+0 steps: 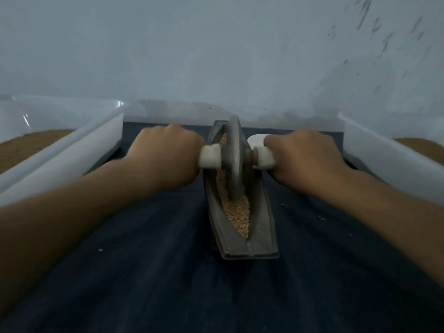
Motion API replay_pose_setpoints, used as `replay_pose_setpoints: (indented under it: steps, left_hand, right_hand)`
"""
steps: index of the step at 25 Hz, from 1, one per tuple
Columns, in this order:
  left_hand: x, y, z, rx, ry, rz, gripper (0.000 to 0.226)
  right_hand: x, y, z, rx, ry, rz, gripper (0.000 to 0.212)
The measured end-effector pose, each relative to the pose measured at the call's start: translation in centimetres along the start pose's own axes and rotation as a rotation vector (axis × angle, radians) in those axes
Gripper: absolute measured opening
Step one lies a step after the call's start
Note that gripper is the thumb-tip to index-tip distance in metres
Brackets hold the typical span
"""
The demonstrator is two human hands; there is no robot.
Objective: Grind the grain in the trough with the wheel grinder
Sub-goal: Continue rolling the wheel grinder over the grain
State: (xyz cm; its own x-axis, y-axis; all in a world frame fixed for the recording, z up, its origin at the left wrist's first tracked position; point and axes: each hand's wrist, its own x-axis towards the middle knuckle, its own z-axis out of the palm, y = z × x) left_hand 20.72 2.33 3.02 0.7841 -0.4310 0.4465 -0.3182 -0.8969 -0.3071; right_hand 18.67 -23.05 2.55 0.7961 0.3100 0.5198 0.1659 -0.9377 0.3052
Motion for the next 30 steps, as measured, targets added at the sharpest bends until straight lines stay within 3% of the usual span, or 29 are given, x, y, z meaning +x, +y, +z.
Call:
replay_pose_setpoints:
  steps: [2, 4, 8, 11, 13, 15, 17, 21, 23, 25, 28, 30]
  left_hand:
    - [-3.8, -0.2, -0.6, -0.024, 0.142, 0.08, 0.015]
    - [-2.9, -0.5, -0.7, 0.012, 0.197, 0.084, 0.018]
    - [2.4, 1.0, 0.2, 0.113, -0.013, -0.126, 0.007]
    - [4.3, 0.8, -0.8, 0.074, -0.1, -0.093, 0.016]
    - [1.3, 0.4, -1.1, 0.056, -0.025, 0.003, 0.008]
    - [-2.8, 0.4, -1.1, 0.037, 0.134, 0.079, 0.019]
    - [-3.3, -0.3, -0.6, -0.004, 0.171, 0.057, 0.025]
    - [1.6, 0.5, 1.6, 0.022, 0.063, -0.172, 0.008]
    - [4.5, 0.6, 1.7, 0.026, 0.024, -0.193, 0.015]
    - [3.9, 0.4, 1.2, 0.017, 0.006, -0.158, 0.014]
    - [-2.2, 0.1, 0.9, -0.006, 0.174, -0.013, 0.018]
    - [-4.2, -0.6, 0.6, -0.046, 0.267, 0.084, 0.02]
  right_hand:
    - [-3.5, 0.4, -1.1, -0.043, 0.168, -0.061, 0.021]
    - [-3.7, 0.8, -0.8, -0.029, 0.202, -0.015, 0.025]
    - [1.7, -1.0, 1.2, 0.069, -0.071, 0.17, 0.015]
    - [3.2, -0.2, 1.8, 0.172, -0.208, 0.196, 0.013]
    - [0.2, 0.4, 1.1, 0.069, -0.072, 0.075, 0.015]
    - [-3.4, 0.8, 0.2, -0.038, 0.139, 0.004, 0.02]
    - [-3.6, 1.6, 0.2, -0.042, 0.209, -0.036, 0.023]
    - [3.0, -0.2, 1.5, -0.013, -0.01, 0.115, 0.018]
    - [5.3, -0.5, 2.2, 0.068, -0.135, 0.213, 0.006]
    - [4.3, -0.2, 1.2, 0.028, -0.153, 0.155, 0.008]
    - [-1.5, 0.0, -0.7, -0.053, 0.084, -0.034, 0.027]
    - [-3.7, 0.8, -1.0, 0.007, 0.155, -0.045, 0.024]
